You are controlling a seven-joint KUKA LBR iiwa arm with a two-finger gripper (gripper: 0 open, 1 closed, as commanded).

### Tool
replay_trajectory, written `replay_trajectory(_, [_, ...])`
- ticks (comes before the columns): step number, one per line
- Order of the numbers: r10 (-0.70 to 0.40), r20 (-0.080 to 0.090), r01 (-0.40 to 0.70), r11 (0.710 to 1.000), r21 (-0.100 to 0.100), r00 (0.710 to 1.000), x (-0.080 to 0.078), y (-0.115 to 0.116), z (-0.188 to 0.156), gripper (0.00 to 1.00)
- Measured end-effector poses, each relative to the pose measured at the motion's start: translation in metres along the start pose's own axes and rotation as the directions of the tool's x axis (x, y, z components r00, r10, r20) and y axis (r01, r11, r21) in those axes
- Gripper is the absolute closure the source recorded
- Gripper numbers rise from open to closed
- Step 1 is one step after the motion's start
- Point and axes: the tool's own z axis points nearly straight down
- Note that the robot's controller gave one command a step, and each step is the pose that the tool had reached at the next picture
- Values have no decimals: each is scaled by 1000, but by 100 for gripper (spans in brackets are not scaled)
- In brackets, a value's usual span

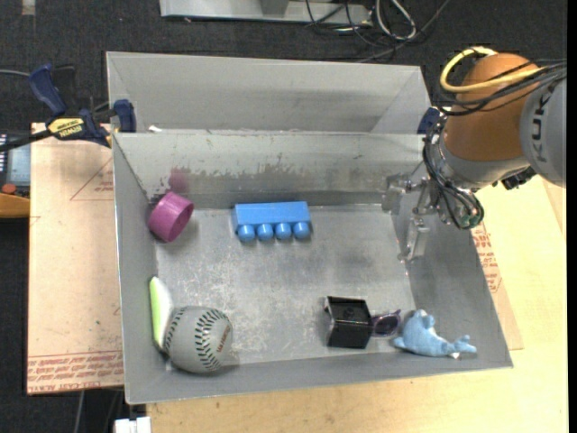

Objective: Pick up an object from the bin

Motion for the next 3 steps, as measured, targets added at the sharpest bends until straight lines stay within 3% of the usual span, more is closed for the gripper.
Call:
replay_trajectory(1, [0,0,0,1000,0,1000,0,0,0,0])
replay_trajectory(2, [54,3,-54,999,-1,999,-2,50,39,0])
replay_trajectory(3, [-82,2,82,997,-1,997,71,49,43,0])
